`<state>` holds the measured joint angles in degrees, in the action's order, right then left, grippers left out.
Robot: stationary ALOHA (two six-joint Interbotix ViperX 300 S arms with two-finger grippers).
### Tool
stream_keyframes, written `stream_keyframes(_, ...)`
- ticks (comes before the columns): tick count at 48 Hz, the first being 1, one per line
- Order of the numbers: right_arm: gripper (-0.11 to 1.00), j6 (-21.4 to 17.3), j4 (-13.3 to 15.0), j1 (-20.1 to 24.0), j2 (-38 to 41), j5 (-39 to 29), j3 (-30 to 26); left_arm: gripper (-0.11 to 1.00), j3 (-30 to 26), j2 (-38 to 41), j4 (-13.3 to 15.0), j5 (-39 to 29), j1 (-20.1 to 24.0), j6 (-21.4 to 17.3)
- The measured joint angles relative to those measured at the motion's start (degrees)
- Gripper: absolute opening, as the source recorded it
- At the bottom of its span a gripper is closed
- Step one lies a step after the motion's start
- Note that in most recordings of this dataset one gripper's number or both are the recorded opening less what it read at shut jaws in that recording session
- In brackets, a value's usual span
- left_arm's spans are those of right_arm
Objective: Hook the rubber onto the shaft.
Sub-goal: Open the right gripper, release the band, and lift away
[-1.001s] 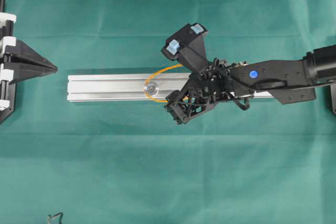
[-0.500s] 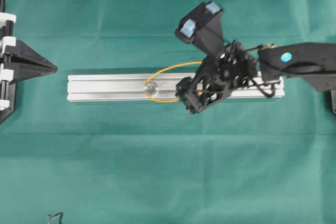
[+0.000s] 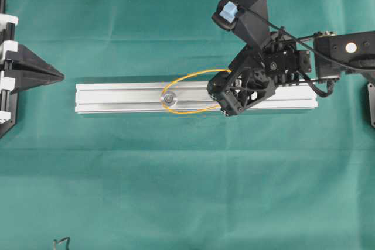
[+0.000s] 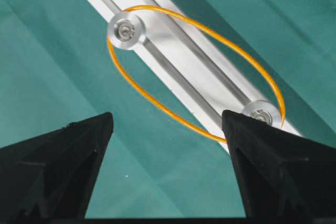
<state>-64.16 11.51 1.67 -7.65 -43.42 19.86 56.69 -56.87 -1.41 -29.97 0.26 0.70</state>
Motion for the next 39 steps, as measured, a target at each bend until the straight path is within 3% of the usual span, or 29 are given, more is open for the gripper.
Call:
stream_keyframes(6,0.89,0.7,0.0,0.0,0.0,0.0,0.0,0.02,0.0,0.0,0.0,0.0,0.0,0.0)
stream_keyframes(11,0.88,4.1,0.0,0.0,-0.1,0.0,0.0,0.02,0.0,0.0,0.0,0.0,-0.1,0.0)
stream_keyframes(31,0.88,26.1,0.0,0.1,0.0,-1.0,0.0,0.02,0.0,0.0,0.0,0.0,0.0,0.0)
stream_keyframes(39,0.88,32.5,0.1,0.0,0.0,-2.5,0.0,0.02,0.0,0.0,0.0,0.0,0.0,0.0)
